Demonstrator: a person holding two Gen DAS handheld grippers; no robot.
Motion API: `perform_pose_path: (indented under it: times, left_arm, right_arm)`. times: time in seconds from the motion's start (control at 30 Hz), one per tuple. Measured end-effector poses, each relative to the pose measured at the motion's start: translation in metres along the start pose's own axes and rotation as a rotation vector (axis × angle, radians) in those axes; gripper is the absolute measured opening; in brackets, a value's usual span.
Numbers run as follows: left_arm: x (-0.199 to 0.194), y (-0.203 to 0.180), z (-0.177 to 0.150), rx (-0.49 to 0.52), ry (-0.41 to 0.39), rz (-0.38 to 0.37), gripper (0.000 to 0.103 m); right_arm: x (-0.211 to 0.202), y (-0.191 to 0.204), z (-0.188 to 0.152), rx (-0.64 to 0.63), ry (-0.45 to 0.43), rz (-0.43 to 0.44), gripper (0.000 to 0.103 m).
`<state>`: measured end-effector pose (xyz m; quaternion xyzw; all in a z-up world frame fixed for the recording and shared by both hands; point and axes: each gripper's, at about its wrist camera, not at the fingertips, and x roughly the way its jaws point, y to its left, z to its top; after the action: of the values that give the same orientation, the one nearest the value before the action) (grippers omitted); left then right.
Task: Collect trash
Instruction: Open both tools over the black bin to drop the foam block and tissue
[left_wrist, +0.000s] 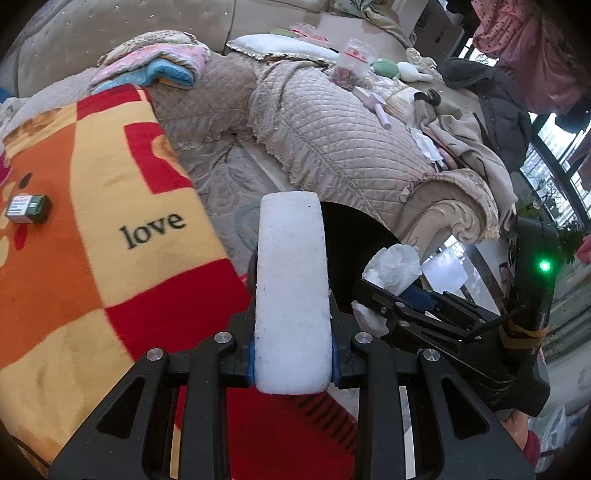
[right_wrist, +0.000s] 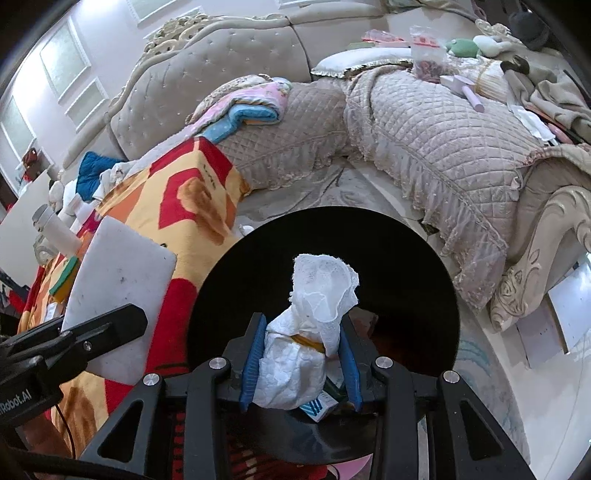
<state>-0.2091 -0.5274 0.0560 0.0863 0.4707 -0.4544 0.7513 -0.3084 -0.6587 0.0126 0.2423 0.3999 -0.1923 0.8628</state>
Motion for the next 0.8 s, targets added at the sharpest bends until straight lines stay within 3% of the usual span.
perform_pose_path:
  times: [0.03, 0.13, 0.23, 0.3, 0.5, 0.8]
  left_arm:
    - [0.001, 0.000, 0.000, -0.003, 0.002, -0.009, 0.027]
    - [0.005, 0.002, -0.002, -0.008, 0.014, -0.040, 0.029]
    - [0.007, 0.002, -0.004, -0.009, 0.023, -0.034, 0.045]
    - [0.004, 0.005, -0.005, -0.024, 0.013, -0.042, 0.048]
    - [-0.005, 0.014, -0.008, -0.043, 0.007, -0.020, 0.049]
    - [-0.024, 0.043, -0.023, -0.070, -0.017, 0.101, 0.049]
  right_arm:
    - [-0.001, -0.002, 0.000, 0.007, -0.007, -0.007, 0.049]
    - [-0.002, -0.007, -0.001, 0.024, -0.006, -0.012, 0.050]
    - [-0.002, -0.011, -0.002, 0.038, 0.000, -0.019, 0.051]
    - [-0.002, -0.012, -0.004, 0.045, 0.006, -0.018, 0.051]
    - [-0.004, -0.007, -0.007, 0.046, 0.009, -0.010, 0.051]
    - [-0.004, 0.020, -0.010, 0.004, 0.016, 0.022, 0.059]
